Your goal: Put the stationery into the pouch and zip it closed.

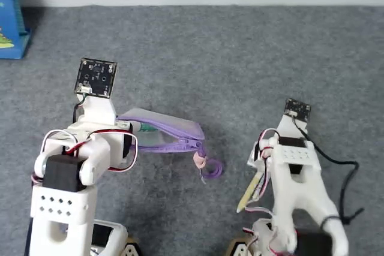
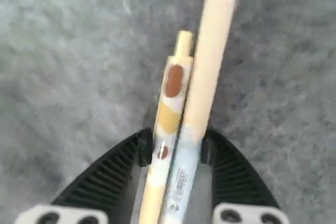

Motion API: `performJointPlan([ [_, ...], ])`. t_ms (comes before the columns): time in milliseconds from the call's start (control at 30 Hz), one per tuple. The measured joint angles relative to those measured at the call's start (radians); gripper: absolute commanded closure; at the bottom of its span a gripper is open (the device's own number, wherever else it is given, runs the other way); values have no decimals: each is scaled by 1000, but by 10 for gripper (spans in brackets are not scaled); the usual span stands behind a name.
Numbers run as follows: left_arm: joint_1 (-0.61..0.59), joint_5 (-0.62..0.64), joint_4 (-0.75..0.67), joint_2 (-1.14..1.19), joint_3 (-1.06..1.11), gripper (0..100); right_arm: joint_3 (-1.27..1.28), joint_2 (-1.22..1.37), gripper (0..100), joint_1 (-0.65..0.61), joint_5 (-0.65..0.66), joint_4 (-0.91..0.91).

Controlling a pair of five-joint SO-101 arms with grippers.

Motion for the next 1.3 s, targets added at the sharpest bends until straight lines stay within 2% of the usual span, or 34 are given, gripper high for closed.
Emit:
performJointPlan([
  [267,0,0,0,0,0,988,-57,69,863,52,-3,-3],
  [400,0,0,0,0,0,988,-66,83,989,52,-3,-3],
  [533,0,0,0,0,0,988,-72,94,957,51,-3,0],
  [667,0,0,0,0,0,988,-95,52,991,2,-3,32],
  [1033,0,0,0,0,0,988,-158,-292,990,-135,-3,155],
  [1300,0,0,-28,3,0,988,-158,-643,991,-275,52,163],
])
